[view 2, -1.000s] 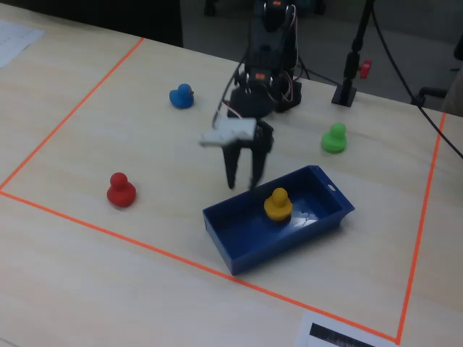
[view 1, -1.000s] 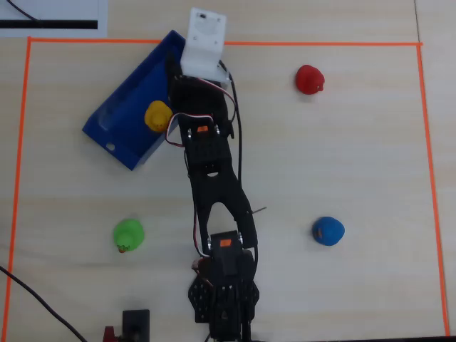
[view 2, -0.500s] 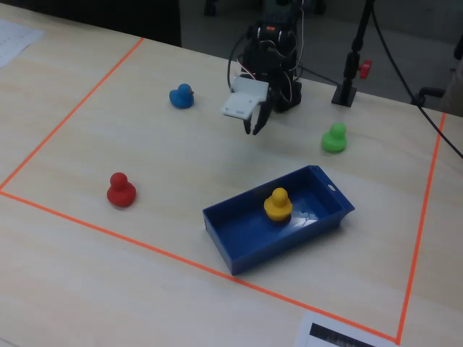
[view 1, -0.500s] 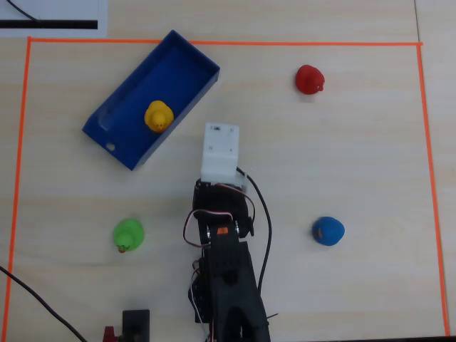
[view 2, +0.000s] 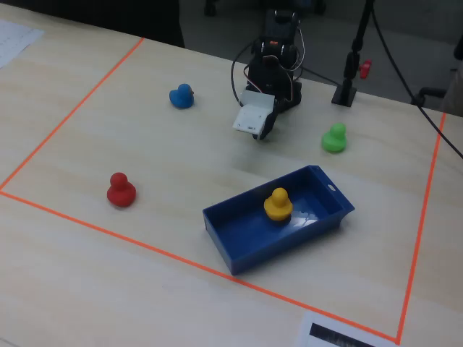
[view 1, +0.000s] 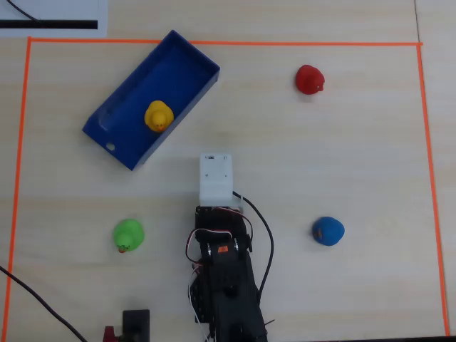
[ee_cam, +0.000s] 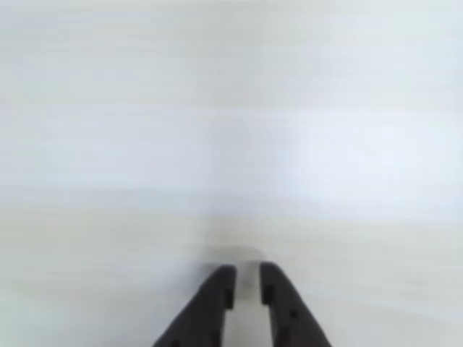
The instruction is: Grasp yellow duck and put it into box.
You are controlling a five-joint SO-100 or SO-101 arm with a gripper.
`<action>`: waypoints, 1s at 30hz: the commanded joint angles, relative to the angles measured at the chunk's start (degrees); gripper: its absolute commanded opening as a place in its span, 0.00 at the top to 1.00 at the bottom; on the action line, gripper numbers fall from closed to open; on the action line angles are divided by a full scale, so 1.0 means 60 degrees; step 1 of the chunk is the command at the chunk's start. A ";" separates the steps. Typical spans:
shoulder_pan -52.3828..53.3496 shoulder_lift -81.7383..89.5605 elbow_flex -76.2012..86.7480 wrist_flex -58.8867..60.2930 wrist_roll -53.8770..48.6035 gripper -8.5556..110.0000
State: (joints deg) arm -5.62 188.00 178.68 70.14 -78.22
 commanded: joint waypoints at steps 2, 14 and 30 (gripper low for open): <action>-0.0176 0.0278 -0.0073 0.0908 -0.0132 0.93; 0.0044 0.0278 -0.0073 0.0908 -0.0103 0.92; 0.0044 0.0278 -0.0073 0.0908 -0.0103 0.92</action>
State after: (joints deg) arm -5.36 189.76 178.59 74.53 -78.93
